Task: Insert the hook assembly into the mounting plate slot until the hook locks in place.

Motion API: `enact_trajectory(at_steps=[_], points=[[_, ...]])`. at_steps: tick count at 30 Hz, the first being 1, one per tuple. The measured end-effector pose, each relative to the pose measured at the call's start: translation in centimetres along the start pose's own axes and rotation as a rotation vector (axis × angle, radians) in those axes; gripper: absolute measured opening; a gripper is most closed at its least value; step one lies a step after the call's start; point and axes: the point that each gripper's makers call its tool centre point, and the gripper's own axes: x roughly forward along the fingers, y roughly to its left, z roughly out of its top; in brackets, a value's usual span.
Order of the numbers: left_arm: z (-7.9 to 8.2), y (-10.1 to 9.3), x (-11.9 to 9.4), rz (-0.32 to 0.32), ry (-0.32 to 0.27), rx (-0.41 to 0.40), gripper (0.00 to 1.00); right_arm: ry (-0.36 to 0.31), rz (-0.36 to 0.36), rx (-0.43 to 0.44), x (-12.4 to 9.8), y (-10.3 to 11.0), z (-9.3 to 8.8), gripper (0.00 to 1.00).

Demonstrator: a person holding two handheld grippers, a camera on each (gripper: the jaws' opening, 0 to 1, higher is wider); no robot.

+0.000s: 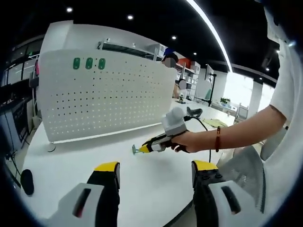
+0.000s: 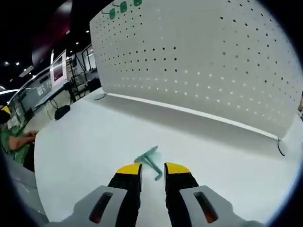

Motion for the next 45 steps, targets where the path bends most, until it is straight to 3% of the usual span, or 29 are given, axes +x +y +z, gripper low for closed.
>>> enact_trajectory(at_steps=[17, 31, 41, 45], points=[[-0.5, 0.8, 0.0, 0.024, 0.002, -0.023, 0.63, 0.04, 0.025, -0.055, 1.8, 0.4, -0.3, 0.16], [-0.5, 1.1, -0.3, 0.034, -0.008, -0.035, 0.63, 0.041, 0.038, -0.131, 2.2, 1.0, -0.4, 0.04], [-0.1, 1.2, -0.4, 0.031, -0.021, -0.03, 0.62, 0.06, 0.04, -0.126, 2.1, 1.4, -0.6, 0.02], [0.0, 1.3, -0.5, 0.032, -0.028, -0.031, 0.62, 0.029, 0.046, -0.07, 1.6, 1.8, 0.2, 0.02]])
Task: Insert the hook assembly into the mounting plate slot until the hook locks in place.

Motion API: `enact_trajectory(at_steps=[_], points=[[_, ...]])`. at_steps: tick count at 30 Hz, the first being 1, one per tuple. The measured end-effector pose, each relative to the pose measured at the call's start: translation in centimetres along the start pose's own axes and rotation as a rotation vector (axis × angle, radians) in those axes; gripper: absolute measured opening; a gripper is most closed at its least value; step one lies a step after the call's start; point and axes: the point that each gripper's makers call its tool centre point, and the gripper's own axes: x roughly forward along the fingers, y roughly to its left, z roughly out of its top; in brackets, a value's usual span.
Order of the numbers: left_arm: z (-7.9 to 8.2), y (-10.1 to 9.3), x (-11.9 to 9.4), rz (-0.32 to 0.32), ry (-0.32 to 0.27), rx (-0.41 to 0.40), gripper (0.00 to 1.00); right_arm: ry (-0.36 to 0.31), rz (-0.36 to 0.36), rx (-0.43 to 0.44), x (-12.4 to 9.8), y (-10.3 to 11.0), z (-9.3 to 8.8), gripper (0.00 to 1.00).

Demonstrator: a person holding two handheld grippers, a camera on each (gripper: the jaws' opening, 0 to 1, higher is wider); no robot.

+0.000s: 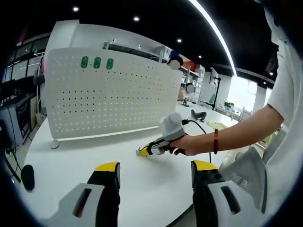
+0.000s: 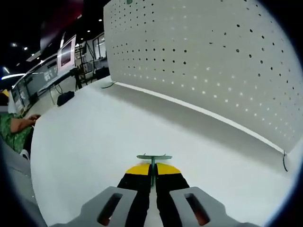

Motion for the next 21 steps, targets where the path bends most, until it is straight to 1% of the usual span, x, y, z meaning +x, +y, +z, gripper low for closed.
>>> enact_trajectory(at_steps=[2, 12, 21], points=[[0.0, 0.0, 0.0, -0.003, -0.002, -0.002, 0.62, -0.01, -0.005, -0.012, -0.2, 0.0, 0.4, 0.02], [0.2, -0.4, -0.1, -0.011, -0.016, 0.0, 0.61, -0.062, 0.008, 0.05, -1.3, 0.7, 1.8, 0.02], [0.4, -0.7, -0.1, -0.024, -0.029, 0.003, 0.61, -0.079, 0.028, 0.09, -2.2, 1.8, 2.1, 0.02]])
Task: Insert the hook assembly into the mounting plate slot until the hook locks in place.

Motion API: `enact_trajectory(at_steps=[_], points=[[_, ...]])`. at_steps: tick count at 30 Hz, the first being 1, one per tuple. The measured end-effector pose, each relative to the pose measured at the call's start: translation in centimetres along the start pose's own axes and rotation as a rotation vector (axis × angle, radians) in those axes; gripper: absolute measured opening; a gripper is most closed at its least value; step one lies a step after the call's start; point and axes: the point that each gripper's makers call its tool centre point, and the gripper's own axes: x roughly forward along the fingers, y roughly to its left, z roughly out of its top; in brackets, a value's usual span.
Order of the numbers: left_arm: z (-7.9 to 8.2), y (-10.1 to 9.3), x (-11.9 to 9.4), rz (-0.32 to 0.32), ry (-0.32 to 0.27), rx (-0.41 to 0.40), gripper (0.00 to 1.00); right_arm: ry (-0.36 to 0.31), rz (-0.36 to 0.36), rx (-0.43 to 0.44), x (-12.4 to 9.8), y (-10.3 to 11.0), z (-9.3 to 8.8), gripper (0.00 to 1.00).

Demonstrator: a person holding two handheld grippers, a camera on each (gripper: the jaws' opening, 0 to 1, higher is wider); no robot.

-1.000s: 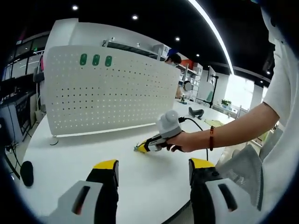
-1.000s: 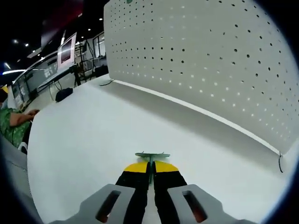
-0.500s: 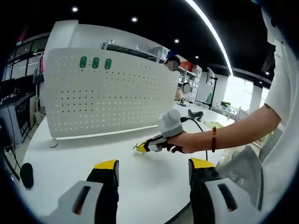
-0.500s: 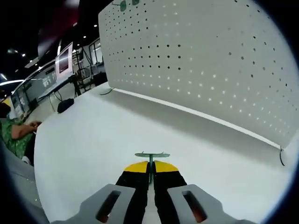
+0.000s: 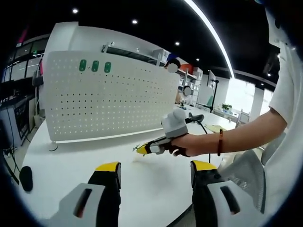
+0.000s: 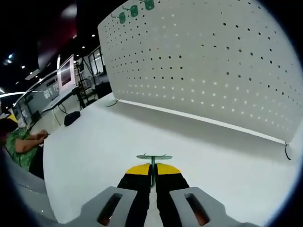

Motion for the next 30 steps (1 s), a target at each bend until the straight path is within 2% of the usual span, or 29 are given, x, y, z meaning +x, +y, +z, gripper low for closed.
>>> enact_trajectory(at_steps=[8, 12, 15, 30], points=[[0.3, -0.1, -0.1, -0.003, -0.014, 0.002, 0.61, -0.015, 0.014, 0.036, -1.0, 0.9, 0.0, 0.02], [0.2, -0.3, -0.1, -0.009, -0.011, 0.009, 0.61, -0.008, 0.01, 0.015, -1.5, 1.3, 0.1, 0.02], [0.3, -0.3, -0.1, -0.012, -0.014, 0.01, 0.61, -0.035, 0.019, 0.049, -1.9, 1.6, 0.5, 0.02], [0.9, -0.7, -0.2, -0.031, -0.03, 0.026, 0.61, -0.036, 0.058, 0.11, -3.8, 3.3, -0.3, 0.02]])
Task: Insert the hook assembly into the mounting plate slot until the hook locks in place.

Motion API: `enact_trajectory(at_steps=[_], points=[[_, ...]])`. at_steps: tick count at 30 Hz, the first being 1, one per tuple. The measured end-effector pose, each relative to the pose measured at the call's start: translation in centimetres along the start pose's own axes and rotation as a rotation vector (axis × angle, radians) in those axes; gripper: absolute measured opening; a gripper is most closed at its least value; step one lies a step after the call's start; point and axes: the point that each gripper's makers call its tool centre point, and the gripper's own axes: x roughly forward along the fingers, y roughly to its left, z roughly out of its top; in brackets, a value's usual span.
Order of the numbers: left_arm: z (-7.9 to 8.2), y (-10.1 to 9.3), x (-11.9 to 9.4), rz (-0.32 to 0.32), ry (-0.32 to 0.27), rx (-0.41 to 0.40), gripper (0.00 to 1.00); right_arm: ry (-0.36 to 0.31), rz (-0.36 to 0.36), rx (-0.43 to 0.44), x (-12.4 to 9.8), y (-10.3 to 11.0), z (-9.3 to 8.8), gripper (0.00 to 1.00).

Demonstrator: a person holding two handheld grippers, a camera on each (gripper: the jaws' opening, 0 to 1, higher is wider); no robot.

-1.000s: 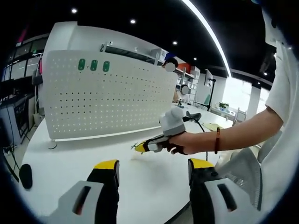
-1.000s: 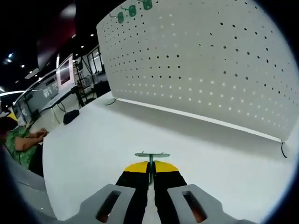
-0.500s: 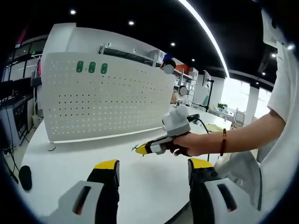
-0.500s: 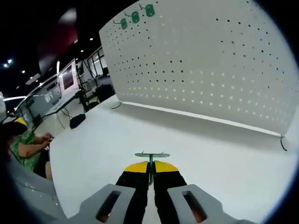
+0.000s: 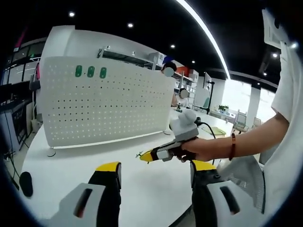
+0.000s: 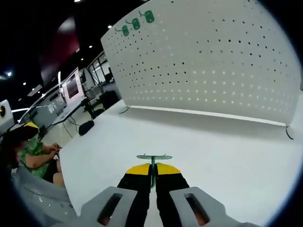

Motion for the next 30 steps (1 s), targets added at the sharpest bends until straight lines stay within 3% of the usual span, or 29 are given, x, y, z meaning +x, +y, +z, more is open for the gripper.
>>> enact_trajectory(at_steps=[8, 20, 30], points=[[-0.1, 0.0, -0.3, -0.005, -0.001, 0.002, 0.6, -0.027, 0.023, 0.027, -1.2, 1.3, 0.4, 0.02], [0.0, -0.1, -0.6, -0.012, -0.011, 0.008, 0.54, -0.021, 0.094, 0.12, -2.6, 4.2, -0.8, 0.02], [-0.1, -0.7, -0.3, -0.04, -0.014, 0.005, 0.52, -0.026, 0.086, 0.171, -3.9, 4.5, -1.6, 0.02]])
